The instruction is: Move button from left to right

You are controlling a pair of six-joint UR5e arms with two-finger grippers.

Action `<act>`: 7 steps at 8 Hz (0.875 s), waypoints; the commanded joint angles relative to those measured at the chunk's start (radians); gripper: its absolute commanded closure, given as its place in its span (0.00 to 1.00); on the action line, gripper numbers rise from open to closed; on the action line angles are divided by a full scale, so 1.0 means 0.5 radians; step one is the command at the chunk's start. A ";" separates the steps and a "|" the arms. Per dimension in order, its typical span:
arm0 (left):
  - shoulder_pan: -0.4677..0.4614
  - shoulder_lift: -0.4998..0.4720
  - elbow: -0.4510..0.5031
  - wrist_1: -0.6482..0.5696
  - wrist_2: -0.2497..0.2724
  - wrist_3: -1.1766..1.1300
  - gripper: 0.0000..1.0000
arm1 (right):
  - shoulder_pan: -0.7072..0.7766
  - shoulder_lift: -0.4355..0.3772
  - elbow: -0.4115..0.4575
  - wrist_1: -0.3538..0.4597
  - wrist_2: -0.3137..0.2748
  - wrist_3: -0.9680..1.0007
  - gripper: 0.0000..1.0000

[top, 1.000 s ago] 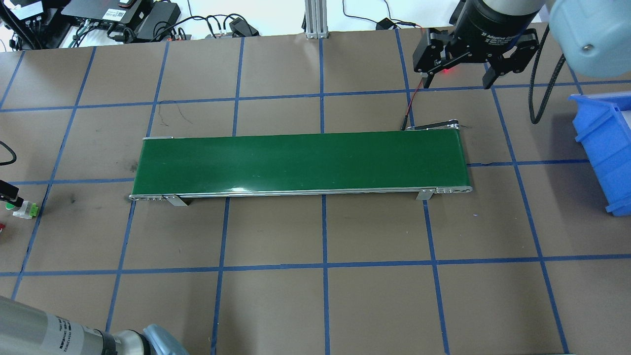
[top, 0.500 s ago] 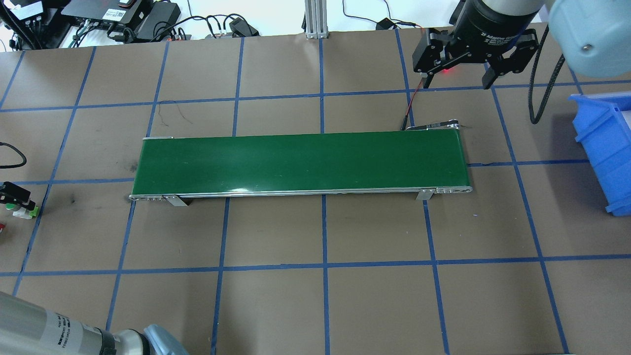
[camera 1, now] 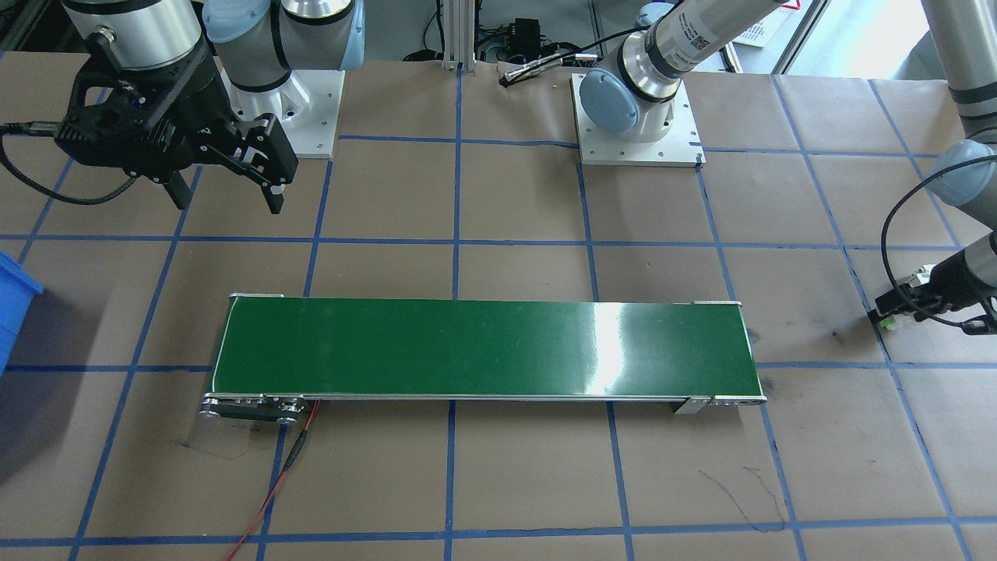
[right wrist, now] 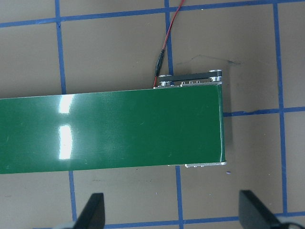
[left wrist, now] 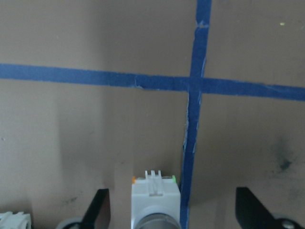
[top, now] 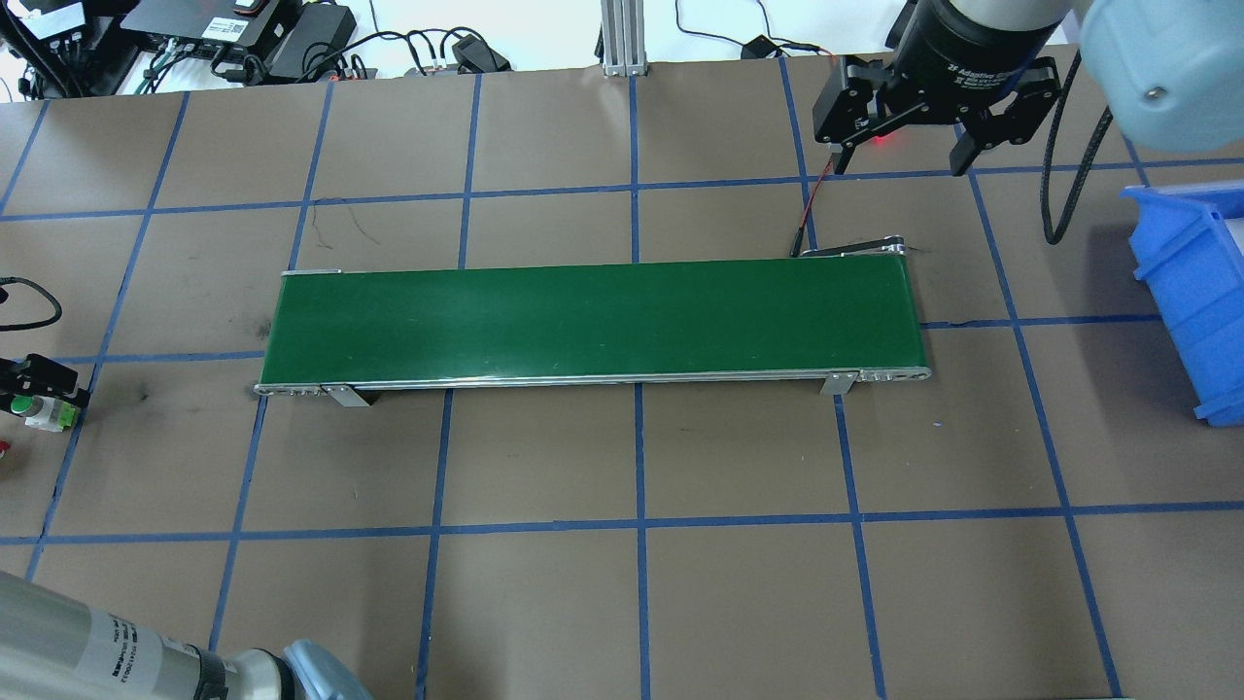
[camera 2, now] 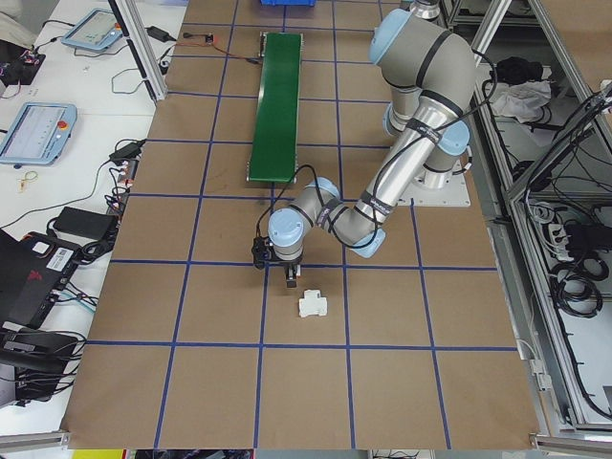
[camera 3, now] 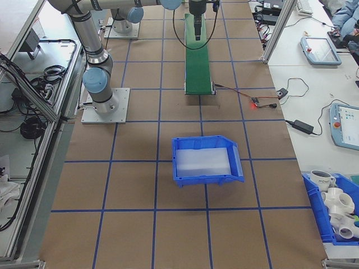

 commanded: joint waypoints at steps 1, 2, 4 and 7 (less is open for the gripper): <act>0.000 -0.032 -0.003 -0.005 0.001 -0.006 0.70 | -0.002 0.004 0.000 -0.001 -0.001 0.000 0.00; 0.000 -0.032 -0.006 -0.008 0.011 -0.024 0.79 | -0.002 0.004 0.003 -0.001 -0.001 0.000 0.00; 0.003 -0.023 -0.006 -0.005 0.011 -0.003 1.00 | -0.002 0.010 0.000 -0.004 0.002 0.000 0.00; -0.052 0.163 0.016 -0.036 0.004 0.006 1.00 | -0.005 0.013 0.000 -0.007 0.002 0.000 0.00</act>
